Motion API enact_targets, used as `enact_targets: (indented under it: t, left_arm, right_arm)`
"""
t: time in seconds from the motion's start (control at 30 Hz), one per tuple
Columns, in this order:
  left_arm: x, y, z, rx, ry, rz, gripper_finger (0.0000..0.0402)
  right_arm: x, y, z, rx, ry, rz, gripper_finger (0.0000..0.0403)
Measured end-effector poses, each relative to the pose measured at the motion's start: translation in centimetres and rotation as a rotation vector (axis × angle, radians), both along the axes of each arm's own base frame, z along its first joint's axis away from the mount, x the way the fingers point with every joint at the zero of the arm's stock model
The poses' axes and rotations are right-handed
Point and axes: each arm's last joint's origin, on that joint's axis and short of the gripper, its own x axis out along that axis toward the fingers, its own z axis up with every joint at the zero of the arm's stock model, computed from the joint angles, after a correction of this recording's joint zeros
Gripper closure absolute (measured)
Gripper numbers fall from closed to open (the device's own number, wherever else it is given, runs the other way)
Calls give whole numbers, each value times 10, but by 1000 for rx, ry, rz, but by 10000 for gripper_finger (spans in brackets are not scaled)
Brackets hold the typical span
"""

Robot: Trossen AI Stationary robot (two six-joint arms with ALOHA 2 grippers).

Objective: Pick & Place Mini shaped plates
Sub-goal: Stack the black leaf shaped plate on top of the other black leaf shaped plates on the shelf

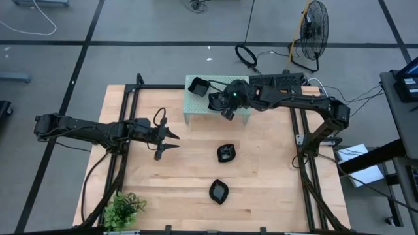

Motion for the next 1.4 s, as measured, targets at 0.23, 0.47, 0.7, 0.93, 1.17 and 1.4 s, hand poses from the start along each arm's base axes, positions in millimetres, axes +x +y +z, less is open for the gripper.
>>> enact_targets:
  t: [0.23, 0.47, 0.7, 0.93, 1.17, 1.4]
  left_arm:
    - [0, 0, 0, 0, 0, 0, 231]
    - [0, 0, 0, 0, 0, 0, 231]
    - [0, 0, 0, 1, 0, 0, 231]
    - [0, 0, 0, 0, -1, 0, 231]
    - [0, 0, 0, 0, 0, 0, 231]
    - [0, 0, 0, 2, -1, -1, 231]
  right_arm:
    - [0, -2, 0, 0, -3, -4, 383]
    - [-1, -2, 0, 2, -2, -6, 390]
    - [-1, -2, 0, 34, -28, -46, 358]
    - [3, -3, -6, 49, -25, -60, 333]
    - [9, -4, -17, 92, -10, -27, 339]
    - [7, -3, -10, 80, -36, -24, 353]
